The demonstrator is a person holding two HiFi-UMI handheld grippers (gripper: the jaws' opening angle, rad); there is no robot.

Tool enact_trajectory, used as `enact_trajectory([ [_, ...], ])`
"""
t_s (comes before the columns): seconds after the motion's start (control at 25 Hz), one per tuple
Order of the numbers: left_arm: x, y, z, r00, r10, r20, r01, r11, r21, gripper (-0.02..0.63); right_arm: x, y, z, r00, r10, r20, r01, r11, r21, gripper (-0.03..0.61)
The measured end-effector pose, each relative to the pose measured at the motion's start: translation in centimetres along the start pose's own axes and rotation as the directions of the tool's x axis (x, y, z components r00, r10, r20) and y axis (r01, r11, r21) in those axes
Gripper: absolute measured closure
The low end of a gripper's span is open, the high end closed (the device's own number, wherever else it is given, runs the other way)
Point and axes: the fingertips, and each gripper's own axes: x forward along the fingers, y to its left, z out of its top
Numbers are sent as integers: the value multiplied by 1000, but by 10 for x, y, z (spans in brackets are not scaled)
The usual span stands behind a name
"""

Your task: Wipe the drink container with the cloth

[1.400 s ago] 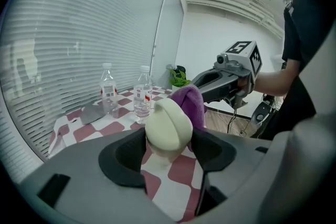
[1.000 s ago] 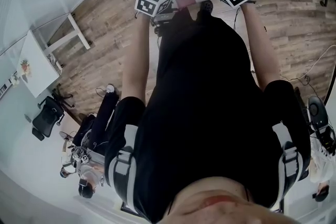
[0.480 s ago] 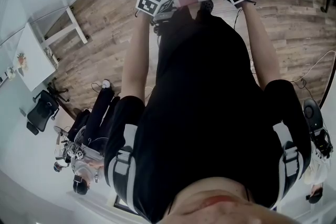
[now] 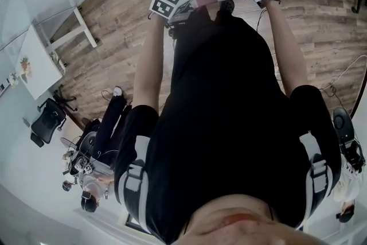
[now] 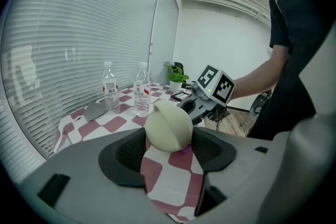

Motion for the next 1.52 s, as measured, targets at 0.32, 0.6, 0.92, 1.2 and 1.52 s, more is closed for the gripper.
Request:
enact_trajectory([
  [0.32,1,-11,3,1000,-15,-2,15,995,99,321,-23,13,55,991,80,107,-77,997,-30,532],
  [0.6,5,-19,7,1000,-18,-3,18,984,178,321,-45,33,109,969,131,208,-110,988,-113,532],
  [0.92,6,-26,4,1000,-19,-20,23,974,226,321,-31,39,116,962,179,208,-157,981,-118,532],
  [1.2,4,-30,1,1000,-13,-16,17,966,257,321,-5,16,80,982,129,135,-126,991,-33,532],
  [1.52,3,-34,-4,1000,-8,-19,13,956,293,321,19,-10,44,997,61,53,-63,997,45,532],
])
